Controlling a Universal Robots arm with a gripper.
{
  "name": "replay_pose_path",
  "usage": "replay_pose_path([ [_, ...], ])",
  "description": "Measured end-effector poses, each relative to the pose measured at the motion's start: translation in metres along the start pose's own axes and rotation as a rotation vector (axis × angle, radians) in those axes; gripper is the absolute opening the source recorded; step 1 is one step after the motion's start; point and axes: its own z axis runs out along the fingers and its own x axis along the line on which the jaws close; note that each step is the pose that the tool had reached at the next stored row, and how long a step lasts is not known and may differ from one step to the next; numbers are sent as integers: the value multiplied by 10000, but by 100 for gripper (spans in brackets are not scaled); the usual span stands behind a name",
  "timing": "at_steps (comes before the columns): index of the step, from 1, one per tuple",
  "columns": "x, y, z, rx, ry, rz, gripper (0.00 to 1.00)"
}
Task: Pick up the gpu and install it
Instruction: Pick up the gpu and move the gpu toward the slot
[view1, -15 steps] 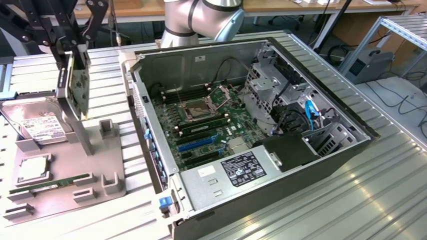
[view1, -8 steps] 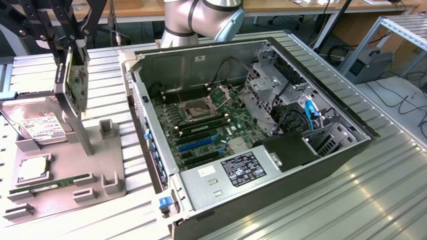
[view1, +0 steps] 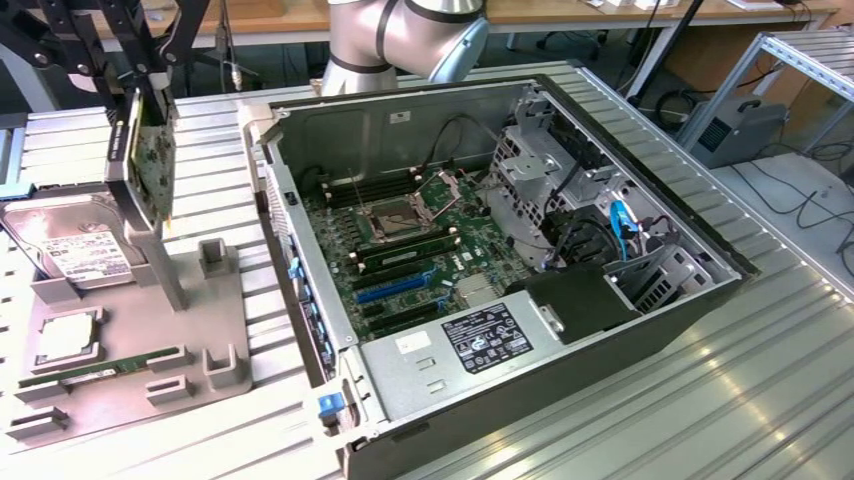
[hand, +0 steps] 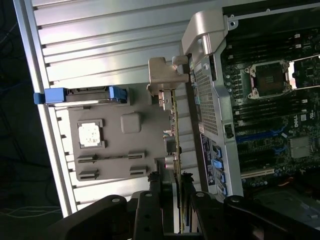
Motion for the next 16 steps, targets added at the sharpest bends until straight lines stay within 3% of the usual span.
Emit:
replay_pose_path([
  [16, -80, -8, 21, -1, 0, 1, 28],
])
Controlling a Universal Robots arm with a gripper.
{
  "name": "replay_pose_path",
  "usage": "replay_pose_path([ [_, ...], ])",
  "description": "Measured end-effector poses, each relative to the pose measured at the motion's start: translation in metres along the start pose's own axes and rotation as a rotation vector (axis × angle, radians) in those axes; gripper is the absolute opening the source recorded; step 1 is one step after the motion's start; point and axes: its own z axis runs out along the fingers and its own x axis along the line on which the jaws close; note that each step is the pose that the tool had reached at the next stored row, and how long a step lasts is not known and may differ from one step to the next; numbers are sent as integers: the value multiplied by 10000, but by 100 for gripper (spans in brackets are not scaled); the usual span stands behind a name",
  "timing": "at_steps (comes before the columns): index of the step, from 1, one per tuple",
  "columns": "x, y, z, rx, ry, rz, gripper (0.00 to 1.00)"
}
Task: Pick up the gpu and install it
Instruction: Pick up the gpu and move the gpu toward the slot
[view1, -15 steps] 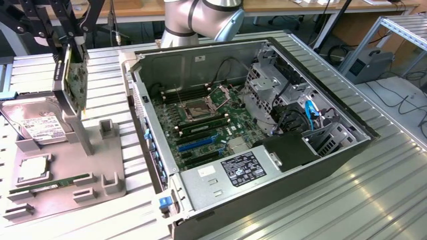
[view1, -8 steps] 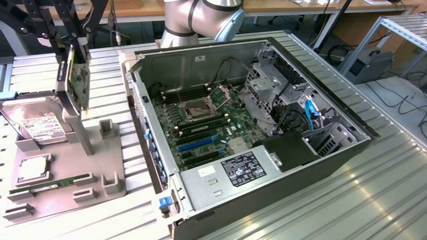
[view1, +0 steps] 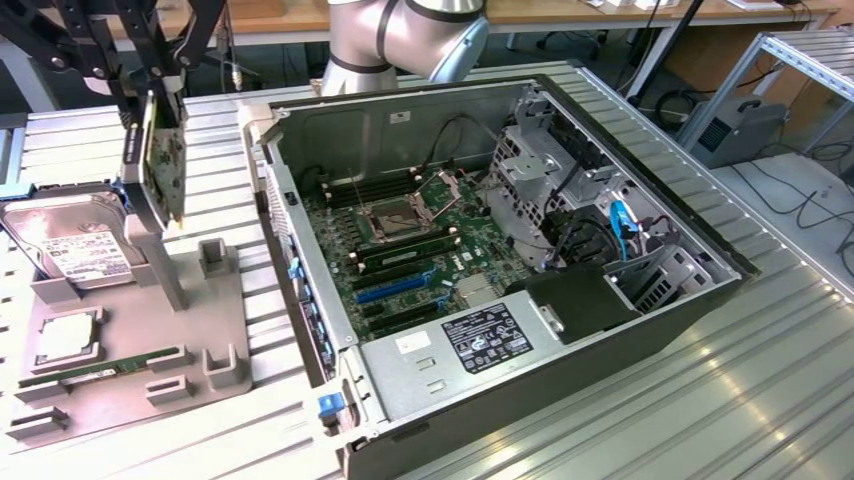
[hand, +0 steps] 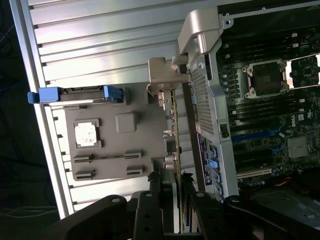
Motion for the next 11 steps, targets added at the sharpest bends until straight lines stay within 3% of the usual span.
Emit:
replay_pose_path([
  [11, -63, -3, 11, -1, 0, 1, 28],
])
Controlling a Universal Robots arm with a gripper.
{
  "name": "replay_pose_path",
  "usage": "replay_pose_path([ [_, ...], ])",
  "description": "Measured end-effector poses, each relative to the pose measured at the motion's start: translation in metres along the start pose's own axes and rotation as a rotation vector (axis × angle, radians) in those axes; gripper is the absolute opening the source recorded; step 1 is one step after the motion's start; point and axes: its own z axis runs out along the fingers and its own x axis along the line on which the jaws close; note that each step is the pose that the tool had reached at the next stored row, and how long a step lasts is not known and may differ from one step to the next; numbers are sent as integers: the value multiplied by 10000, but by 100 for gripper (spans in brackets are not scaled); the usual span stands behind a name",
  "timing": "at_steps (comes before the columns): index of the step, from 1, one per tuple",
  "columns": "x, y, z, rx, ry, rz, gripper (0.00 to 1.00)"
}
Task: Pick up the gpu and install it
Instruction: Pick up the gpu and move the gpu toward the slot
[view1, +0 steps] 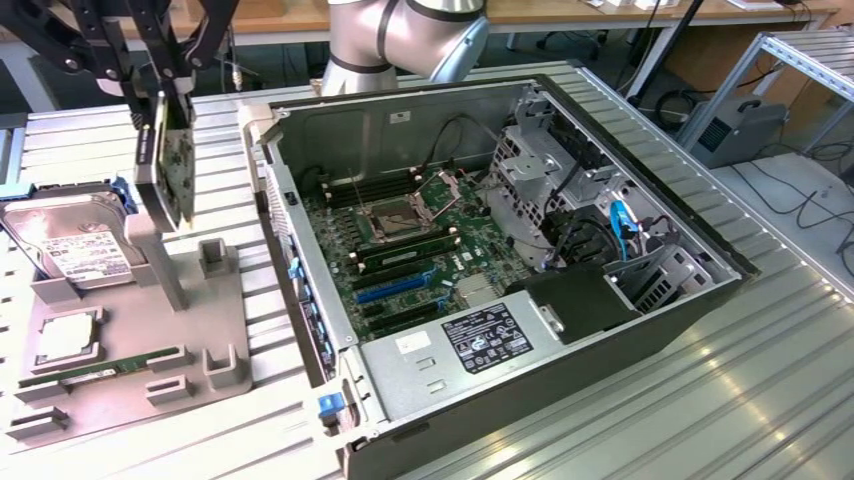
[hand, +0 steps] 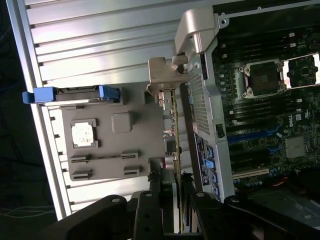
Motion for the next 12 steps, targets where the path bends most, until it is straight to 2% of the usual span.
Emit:
replay_pose_path([
  [7, -58, 1, 8, 1, 0, -1, 28],
  [12, -137, 9, 16, 1, 1, -1, 28],
])
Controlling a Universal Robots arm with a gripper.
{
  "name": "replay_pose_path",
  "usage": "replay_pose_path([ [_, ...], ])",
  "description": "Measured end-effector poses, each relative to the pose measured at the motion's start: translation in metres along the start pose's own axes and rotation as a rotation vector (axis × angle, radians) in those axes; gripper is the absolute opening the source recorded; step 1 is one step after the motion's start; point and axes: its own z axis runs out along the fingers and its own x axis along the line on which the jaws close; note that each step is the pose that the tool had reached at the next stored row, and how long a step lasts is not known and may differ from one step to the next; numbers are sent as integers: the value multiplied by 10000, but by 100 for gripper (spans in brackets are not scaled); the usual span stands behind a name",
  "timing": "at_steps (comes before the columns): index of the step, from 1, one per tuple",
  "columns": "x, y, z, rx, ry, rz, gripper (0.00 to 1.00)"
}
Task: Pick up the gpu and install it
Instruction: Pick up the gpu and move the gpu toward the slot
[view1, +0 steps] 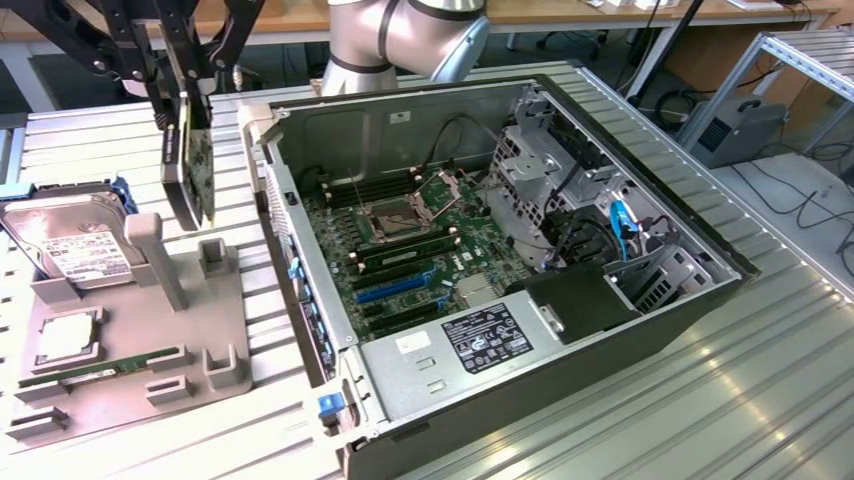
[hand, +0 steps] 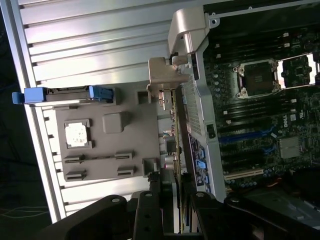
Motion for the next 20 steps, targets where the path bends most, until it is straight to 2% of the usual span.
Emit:
replay_pose_path([
  [3, -43, 2, 9, -1, -1, 1, 28],
  [20, -116, 5, 52, -1, -1, 1, 28],
])
